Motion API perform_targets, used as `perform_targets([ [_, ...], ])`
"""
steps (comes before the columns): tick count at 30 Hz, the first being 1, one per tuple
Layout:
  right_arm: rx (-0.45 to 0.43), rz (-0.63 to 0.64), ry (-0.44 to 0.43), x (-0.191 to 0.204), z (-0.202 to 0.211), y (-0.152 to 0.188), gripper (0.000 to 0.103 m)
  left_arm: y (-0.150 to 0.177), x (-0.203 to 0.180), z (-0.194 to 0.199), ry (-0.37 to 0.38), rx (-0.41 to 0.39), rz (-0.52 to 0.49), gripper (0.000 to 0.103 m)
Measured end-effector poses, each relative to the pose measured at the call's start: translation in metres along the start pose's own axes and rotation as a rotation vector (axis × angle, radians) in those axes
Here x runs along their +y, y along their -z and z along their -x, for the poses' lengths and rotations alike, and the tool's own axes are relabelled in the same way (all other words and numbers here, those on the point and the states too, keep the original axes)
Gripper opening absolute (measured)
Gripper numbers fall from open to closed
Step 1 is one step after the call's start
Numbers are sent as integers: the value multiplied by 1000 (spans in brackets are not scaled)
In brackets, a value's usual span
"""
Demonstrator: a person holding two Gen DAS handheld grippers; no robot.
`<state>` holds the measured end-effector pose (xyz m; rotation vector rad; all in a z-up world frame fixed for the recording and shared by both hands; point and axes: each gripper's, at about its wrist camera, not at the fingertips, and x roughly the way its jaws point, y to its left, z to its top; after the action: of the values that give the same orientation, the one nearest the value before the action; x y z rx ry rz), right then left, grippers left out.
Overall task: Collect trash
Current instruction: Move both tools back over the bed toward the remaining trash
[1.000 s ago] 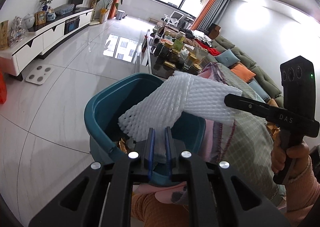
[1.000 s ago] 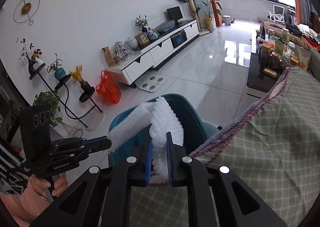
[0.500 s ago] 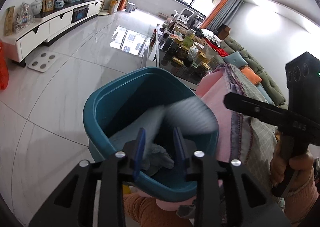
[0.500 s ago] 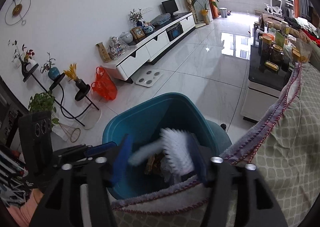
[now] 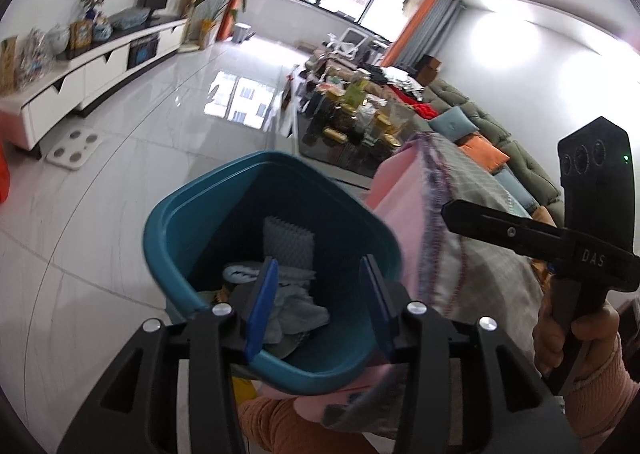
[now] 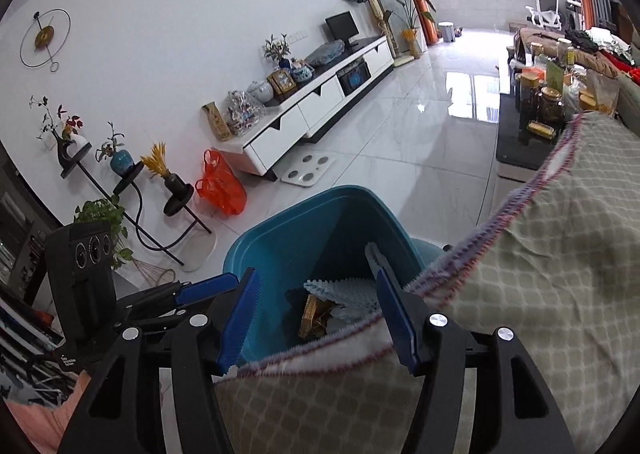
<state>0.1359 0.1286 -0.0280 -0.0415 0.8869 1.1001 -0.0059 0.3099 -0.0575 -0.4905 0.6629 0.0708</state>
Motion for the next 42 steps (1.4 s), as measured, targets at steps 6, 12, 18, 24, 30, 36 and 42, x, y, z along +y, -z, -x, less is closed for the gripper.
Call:
perform_targets([
  [6,-63,38,18,0,40,13,61,3,-46,9,47,-33,-122,55],
  [12,-145,24,77,-12,91,34,61,14,-100,7,159,-23,-251,59],
  [18,-204,-40,168,-42,142,65,61,27,-152,-10,269,32,-343,59],
  [24,-262,-118,298,-71,193,98,61,43,-194,-28,348,87,-419,59],
  [30,-323,-206,403,-99,241,128,61,54,-227,-46,394,137,-475,59],
  [36,-362,-289,498,-133,279,151,61,55,-255,-62,426,174,-490,59],
  [42,-351,-360,549,-160,297,176,61,68,-287,-66,491,200,-540,59],
])
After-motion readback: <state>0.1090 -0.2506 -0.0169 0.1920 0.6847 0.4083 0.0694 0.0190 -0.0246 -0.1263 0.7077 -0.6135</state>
